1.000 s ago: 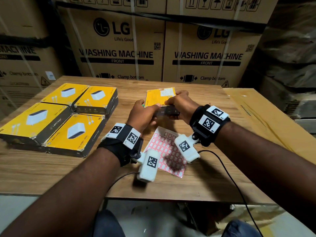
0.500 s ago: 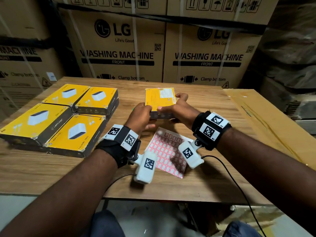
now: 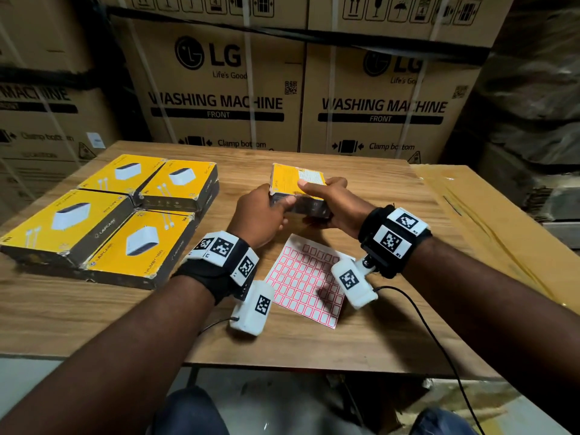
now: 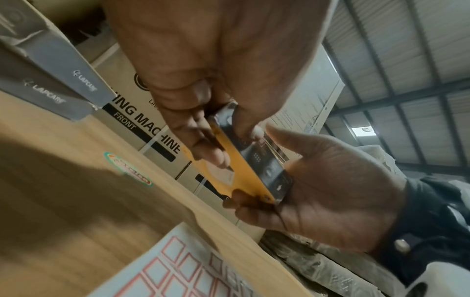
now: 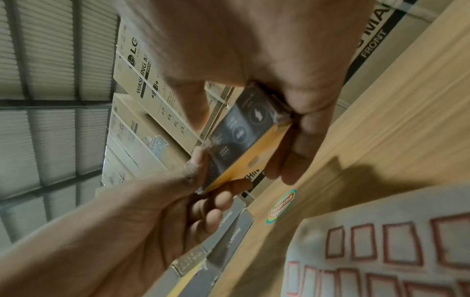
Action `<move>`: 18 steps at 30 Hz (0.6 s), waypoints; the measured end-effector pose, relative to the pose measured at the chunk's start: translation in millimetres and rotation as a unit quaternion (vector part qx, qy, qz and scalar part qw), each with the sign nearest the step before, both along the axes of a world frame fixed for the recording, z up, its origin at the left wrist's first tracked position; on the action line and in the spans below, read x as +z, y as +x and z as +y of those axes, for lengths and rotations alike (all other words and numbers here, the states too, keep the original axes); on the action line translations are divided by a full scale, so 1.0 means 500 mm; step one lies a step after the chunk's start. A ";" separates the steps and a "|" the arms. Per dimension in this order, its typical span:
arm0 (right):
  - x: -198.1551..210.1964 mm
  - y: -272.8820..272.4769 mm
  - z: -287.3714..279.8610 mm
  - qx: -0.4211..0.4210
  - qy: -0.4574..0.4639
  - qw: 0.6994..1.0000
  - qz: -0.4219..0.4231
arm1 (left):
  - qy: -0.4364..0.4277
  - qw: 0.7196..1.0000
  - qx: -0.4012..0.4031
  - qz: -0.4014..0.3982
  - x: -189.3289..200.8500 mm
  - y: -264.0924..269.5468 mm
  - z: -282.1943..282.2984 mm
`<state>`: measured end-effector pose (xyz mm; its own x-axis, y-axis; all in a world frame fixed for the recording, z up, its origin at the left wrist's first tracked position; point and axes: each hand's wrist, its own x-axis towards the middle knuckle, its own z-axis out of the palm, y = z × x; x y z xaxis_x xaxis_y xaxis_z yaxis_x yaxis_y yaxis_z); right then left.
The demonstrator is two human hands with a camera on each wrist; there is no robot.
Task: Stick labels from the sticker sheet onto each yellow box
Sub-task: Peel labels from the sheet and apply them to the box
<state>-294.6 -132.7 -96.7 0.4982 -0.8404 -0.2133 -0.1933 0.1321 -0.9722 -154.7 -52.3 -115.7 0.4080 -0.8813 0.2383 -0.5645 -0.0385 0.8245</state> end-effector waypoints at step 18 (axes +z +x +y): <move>-0.010 -0.062 -0.028 0.007 -0.189 0.982 0.011 | -0.058 0.998 0.023 -0.033 0.008 0.035 -0.005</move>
